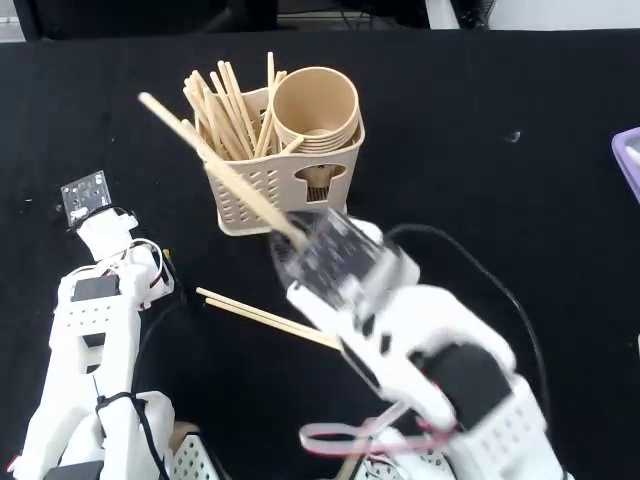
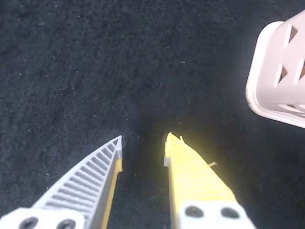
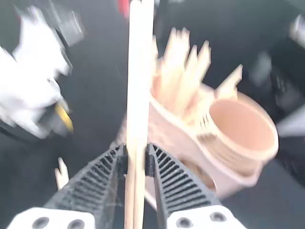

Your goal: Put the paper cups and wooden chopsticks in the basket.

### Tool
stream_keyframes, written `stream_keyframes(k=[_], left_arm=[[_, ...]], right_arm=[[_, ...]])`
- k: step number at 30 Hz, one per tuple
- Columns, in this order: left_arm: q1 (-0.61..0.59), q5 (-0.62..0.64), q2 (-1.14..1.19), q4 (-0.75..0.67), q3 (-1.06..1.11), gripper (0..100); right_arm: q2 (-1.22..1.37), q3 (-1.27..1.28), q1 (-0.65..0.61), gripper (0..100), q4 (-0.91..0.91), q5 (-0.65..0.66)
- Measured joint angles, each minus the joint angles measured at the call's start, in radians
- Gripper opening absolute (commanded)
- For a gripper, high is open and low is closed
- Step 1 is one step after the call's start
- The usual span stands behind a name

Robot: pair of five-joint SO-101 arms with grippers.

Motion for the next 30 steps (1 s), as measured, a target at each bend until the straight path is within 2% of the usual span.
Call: stream_keyframes(k=[3,7,13,17,20,27,30], left_arm=[[0.0,0.0,0.0,0.0,0.0,16],[0.0,0.0,0.0,0.0,0.0,16],[0.0,0.0,0.0,0.0,0.0,16],[0.0,0.0,0.0,0.0,0.0,16],[0.0,0.0,0.0,0.0,0.0,16],[0.0,0.0,0.0,0.0,0.0,16],[0.0,0.0,0.0,0.0,0.0,16]], right_arm=[[-0.017,-0.003,-0.055,1.1,-0.126,-0.046],[-0.003,0.052,-0.068,1.1,-0.385,-0.06],[0.155,0.16,-0.071,1.1,-0.867,-0.063],[0.298,0.157,-0.052,1.1,-1.12,-0.063],[0.417,0.109,-0.003,1.1,-1.188,-0.075],[0.646,-0.008,0.1,1.1,-1.206,-0.281],[0.71,-0.009,0.106,1.1,-1.206,-0.295]])
